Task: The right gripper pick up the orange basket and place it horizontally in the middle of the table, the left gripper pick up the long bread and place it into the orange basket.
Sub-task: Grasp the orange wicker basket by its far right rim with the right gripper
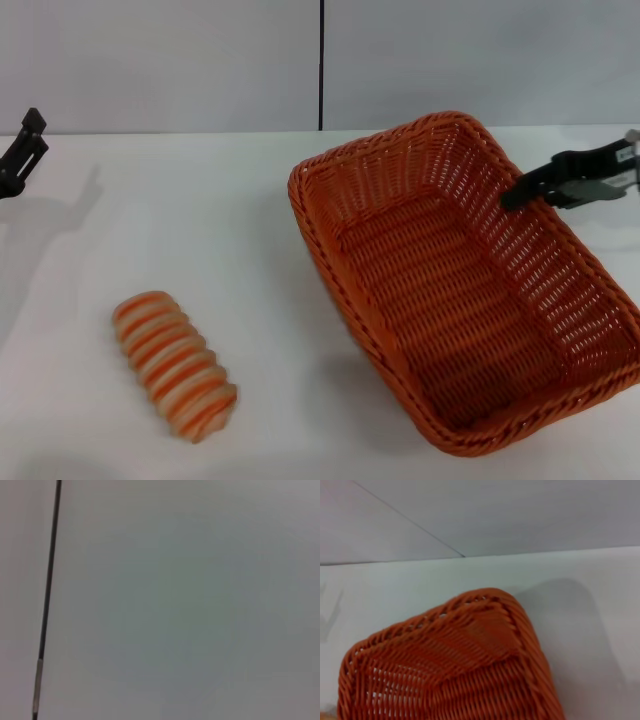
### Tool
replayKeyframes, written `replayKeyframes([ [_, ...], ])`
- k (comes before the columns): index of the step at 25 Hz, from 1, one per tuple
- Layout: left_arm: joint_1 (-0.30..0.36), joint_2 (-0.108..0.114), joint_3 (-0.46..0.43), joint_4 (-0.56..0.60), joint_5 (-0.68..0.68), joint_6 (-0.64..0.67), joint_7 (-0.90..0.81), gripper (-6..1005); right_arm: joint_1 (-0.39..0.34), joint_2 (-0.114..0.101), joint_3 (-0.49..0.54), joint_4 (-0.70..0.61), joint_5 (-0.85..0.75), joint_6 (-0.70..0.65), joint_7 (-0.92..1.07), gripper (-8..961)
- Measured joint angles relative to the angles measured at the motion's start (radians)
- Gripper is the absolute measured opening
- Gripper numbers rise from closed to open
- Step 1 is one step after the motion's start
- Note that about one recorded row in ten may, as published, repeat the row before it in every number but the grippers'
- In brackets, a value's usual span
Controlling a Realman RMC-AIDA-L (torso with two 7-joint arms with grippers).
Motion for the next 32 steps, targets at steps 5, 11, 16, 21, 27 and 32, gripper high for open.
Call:
replayKeyframes([
  [5,0.007,0.002,-0.003,0.001,0.0,0.003,0.0,771,0.012,0.024,-0.009,-0.015,-0.001,-0.032,-0.003,458],
  [11,0.014,0.005,-0.005,0.0,0.0,0.001,0.0,769,0.035,0.037,-0.042,-0.057,0.002,-0.054,-0.001,454],
  [16,0.017,0.006,-0.006,-0.002,0.0,0.0,0.0,767,0.044,0.048,-0.054,-0.076,0.001,-0.062,0.008,451],
  [21,0.024,0.007,-0.006,0.003,0.0,-0.001,0.0,765,0.039,0.049,-0.081,-0.072,-0.001,-0.078,0.023,448],
  [27,0.029,0.007,-0.008,0.006,0.0,-0.001,0.0,763,0.026,0.049,-0.081,-0.045,-0.025,-0.08,0.02,391],
  [32,0.03,0.007,-0.008,0.005,0.0,-0.001,0.001,762,-0.005,0.067,-0.081,0.048,-0.029,-0.086,0.012,270],
])
